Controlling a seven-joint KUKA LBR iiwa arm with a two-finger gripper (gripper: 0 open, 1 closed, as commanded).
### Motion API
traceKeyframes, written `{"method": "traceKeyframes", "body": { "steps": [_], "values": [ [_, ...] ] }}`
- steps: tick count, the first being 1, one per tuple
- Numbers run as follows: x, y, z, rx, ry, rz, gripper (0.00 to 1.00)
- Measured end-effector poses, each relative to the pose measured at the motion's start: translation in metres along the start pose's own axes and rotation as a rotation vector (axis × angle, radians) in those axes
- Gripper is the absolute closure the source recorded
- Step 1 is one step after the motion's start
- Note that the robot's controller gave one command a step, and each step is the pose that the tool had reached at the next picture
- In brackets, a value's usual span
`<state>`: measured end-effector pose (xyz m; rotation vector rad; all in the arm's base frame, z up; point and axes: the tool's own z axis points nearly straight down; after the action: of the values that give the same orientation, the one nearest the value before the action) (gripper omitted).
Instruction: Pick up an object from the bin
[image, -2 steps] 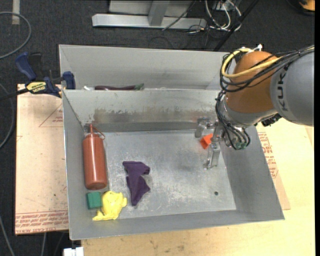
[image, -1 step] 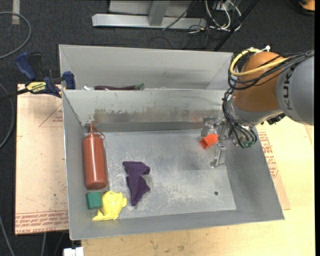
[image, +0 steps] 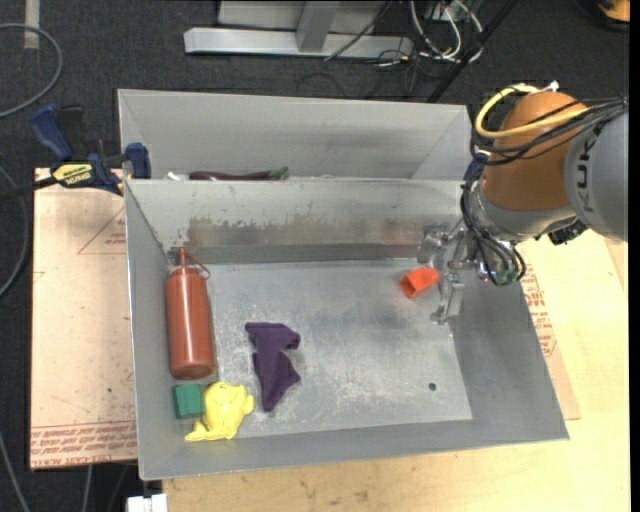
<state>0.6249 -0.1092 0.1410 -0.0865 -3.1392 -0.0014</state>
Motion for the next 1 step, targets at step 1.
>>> {"method": "traceKeyframes", "body": {
  "steps": [1],
  "values": [
    [-0.0217, 0.0094, -0.0144, -0.002, -0.007, 0.087, 0.0]
  ]
}}
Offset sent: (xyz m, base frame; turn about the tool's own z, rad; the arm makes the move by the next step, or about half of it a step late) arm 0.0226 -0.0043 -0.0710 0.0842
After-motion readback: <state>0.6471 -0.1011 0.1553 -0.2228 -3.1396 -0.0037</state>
